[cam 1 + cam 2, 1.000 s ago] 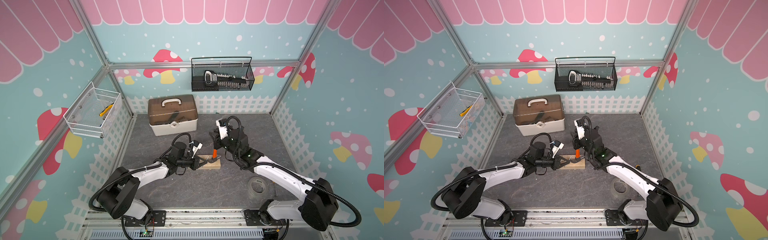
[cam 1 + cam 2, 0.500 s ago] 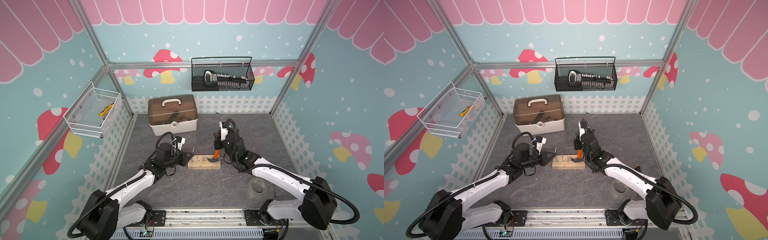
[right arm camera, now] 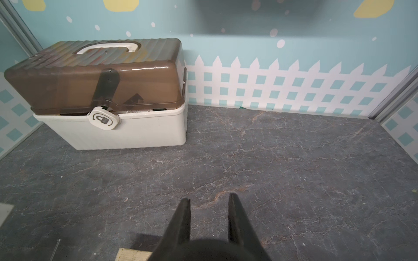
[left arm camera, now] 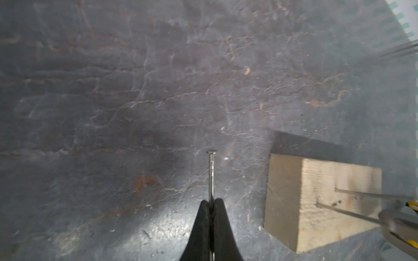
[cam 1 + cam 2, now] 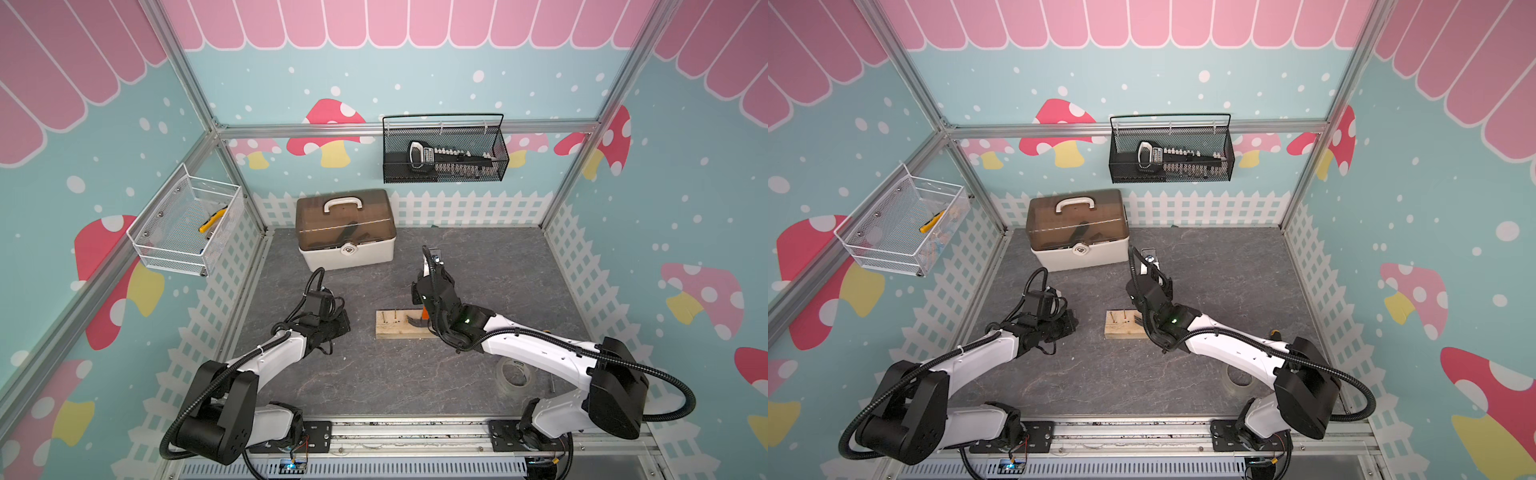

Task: Use a claw hammer to pull out a nail
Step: Place the nail at the center of the board, then remove the nail from the mounting plate.

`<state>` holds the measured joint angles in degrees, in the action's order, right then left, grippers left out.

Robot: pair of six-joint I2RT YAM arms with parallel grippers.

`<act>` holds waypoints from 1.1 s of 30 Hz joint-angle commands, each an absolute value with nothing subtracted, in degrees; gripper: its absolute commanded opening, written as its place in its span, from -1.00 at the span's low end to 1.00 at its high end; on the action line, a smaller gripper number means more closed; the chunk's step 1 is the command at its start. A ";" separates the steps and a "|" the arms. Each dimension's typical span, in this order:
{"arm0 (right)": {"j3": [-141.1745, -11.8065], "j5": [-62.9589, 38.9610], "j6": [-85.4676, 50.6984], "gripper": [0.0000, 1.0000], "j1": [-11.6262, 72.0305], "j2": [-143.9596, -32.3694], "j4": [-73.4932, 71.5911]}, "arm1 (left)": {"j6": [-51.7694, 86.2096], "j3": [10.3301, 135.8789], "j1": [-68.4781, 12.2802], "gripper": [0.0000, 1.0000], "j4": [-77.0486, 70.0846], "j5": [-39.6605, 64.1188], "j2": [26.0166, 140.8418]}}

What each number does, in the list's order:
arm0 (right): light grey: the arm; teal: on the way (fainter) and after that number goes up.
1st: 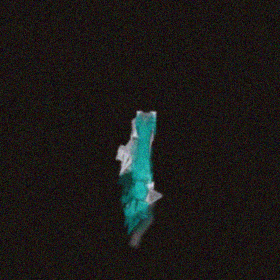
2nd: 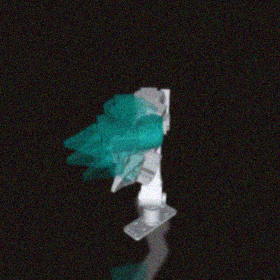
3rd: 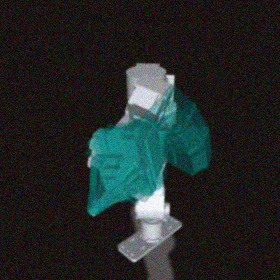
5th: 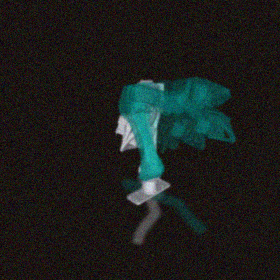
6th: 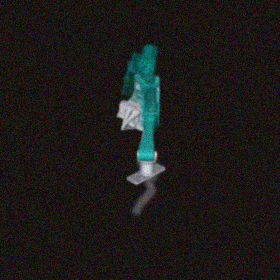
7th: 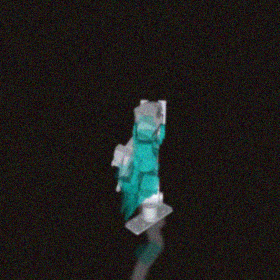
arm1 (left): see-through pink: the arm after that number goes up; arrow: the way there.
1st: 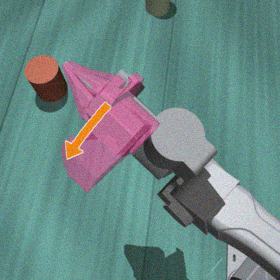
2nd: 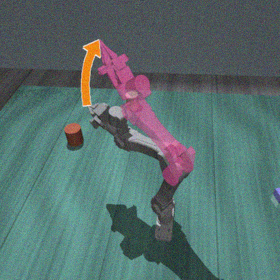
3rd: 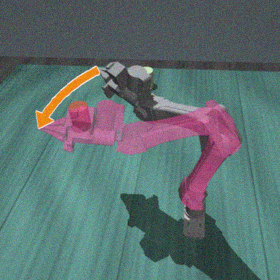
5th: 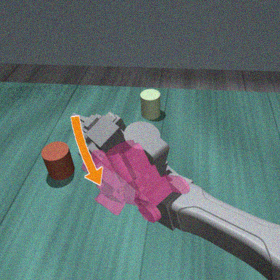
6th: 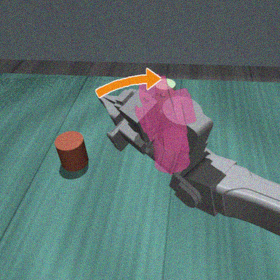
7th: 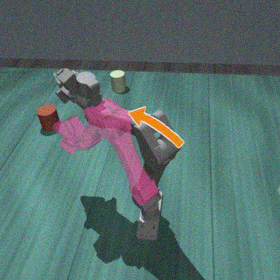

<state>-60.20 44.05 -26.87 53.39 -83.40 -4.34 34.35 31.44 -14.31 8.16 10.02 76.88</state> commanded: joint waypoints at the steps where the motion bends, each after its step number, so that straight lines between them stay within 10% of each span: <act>1: -63.42 50.01 -25.83 -1.00 54.23 -83.85 -7.94 | 35.90 33.15 -13.32 -1.00 9.85 8.71 79.68; 9: -66.49 53.00 -23.08 -1.00 56.85 -88.81 -9.72 | 36.42 34.97 -12.52 -0.95 9.40 11.42 86.34; 17: -69.88 54.64 -21.08 -1.00 58.77 -93.36 -10.37 | 36.90 35.33 -12.50 -0.43 10.19 12.80 85.65; 33: -74.44 56.57 -16.78 -1.00 59.49 -98.07 -10.65 | 41.01 32.75 -16.10 -0.40 -0.09 23.04 79.90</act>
<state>-71.81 54.48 -18.63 59.27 -97.80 -7.31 39.92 32.75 -14.57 2.74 20.78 79.40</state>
